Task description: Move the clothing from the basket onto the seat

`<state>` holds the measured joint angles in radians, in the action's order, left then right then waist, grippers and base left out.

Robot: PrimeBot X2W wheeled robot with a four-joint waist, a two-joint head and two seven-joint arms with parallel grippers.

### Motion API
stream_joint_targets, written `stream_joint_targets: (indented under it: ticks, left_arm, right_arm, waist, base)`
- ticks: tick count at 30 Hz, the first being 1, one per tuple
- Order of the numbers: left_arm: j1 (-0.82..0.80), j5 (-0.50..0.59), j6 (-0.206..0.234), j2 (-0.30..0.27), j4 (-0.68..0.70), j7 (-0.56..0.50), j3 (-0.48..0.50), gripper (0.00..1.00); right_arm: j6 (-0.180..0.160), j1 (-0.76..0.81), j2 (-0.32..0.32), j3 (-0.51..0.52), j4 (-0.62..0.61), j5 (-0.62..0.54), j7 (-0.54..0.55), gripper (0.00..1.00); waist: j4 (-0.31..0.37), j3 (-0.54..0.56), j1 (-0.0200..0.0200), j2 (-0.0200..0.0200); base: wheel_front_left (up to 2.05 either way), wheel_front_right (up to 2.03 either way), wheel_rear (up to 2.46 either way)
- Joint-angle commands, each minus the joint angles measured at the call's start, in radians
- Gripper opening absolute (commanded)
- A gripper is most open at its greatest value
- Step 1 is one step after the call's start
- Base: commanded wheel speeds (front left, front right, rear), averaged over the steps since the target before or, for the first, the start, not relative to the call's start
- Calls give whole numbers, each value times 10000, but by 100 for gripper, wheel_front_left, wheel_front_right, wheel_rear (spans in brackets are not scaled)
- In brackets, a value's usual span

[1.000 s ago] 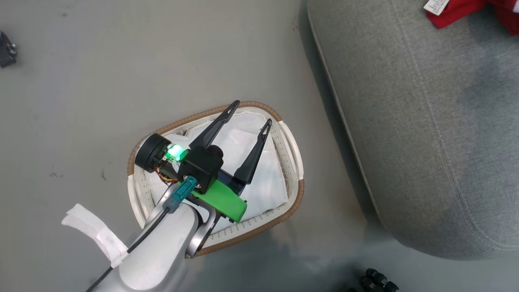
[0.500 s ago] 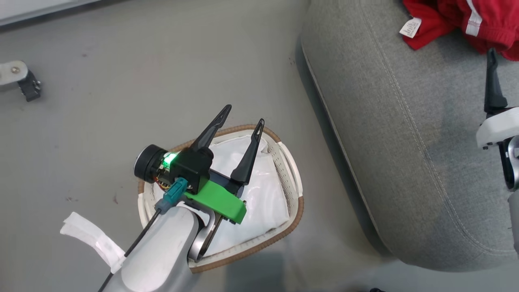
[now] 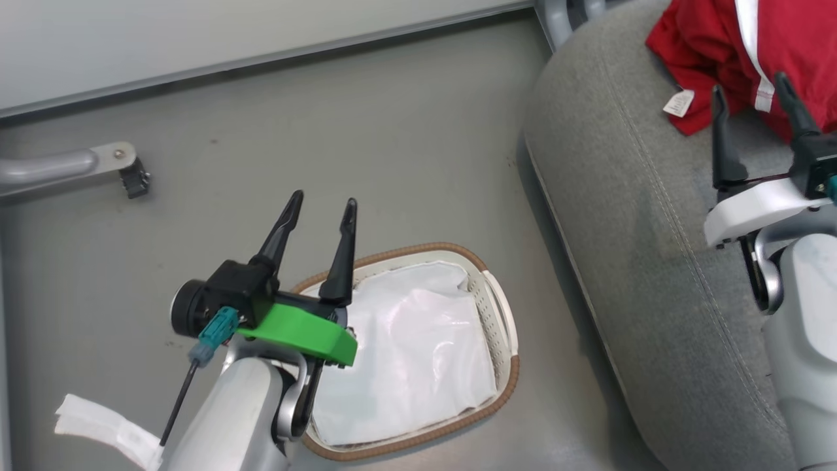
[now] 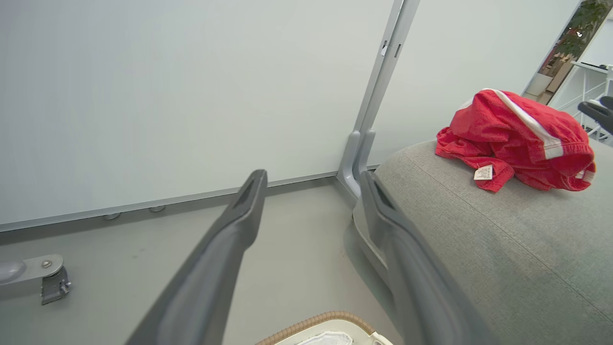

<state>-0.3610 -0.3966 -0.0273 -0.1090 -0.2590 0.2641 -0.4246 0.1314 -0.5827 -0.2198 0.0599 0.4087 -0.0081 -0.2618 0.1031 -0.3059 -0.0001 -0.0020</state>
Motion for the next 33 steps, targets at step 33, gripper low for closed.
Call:
stream_joint_targets:
  ticks: [33]
  left_arm:
    - [3004, 733, -666, 563, -103, 2, 3477, 100]
  right_arm:
    - [-15, 3570, 1674, -1469, -1191, 1677, -47, 100]
  waist:
    - [-1602, 2134, 1, 20]
  base:
    - [0, 0, 0]
